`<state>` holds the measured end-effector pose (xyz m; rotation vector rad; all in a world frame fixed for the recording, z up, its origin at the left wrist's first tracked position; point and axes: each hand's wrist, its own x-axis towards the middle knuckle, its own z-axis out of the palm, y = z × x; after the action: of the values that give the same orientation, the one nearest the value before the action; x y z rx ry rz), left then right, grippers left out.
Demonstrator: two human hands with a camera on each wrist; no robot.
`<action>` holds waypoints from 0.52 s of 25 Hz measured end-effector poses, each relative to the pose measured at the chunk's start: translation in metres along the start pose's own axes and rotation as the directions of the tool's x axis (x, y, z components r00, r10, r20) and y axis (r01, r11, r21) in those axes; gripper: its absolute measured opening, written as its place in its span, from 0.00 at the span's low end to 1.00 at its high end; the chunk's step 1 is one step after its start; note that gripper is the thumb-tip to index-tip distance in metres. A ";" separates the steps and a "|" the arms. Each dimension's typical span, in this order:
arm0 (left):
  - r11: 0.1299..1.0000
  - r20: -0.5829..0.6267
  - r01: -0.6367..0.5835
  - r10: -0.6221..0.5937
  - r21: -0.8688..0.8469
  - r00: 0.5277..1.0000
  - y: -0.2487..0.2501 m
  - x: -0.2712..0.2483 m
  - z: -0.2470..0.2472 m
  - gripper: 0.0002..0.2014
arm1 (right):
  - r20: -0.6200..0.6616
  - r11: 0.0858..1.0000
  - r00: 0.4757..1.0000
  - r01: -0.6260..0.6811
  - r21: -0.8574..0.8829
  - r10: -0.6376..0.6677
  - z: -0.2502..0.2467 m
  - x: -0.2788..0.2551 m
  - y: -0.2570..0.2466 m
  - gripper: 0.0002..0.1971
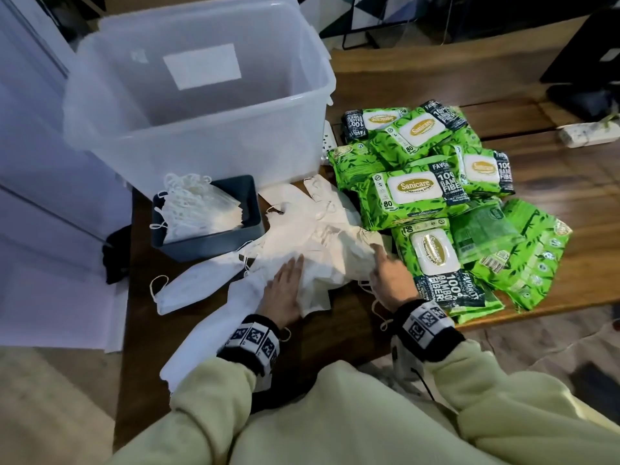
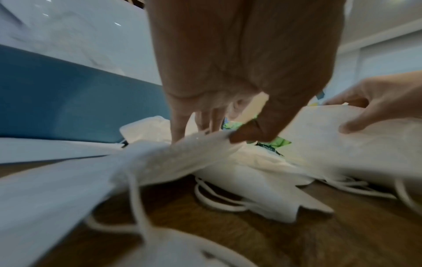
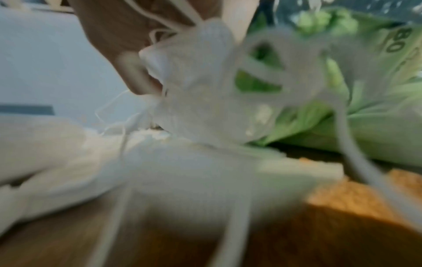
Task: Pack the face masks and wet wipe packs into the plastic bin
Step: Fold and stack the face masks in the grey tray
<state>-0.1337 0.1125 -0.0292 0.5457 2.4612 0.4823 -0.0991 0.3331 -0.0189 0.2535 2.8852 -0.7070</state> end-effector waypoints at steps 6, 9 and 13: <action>0.998 0.039 0.049 -0.050 0.034 0.998 -0.013 -0.021 0.000 0.34 | -0.228 0.952 0.956 -0.114 0.283 0.182 -0.050 0.010 0.001 0.24; 0.987 -0.137 -0.023 0.001 -0.159 0.991 0.000 -0.024 -0.006 0.34 | -0.128 0.747 0.967 -0.082 0.660 0.219 -0.064 0.011 0.002 0.23; 0.645 -0.216 -0.162 -0.004 -0.747 0.976 0.035 -0.015 -0.026 0.34 | 0.088 0.323 0.983 -0.137 0.936 0.160 -0.049 0.014 -0.013 0.25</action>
<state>-0.1287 0.1301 0.0137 0.2393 2.1119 1.5875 -0.1207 0.3465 0.0267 0.6343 1.9810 -2.2790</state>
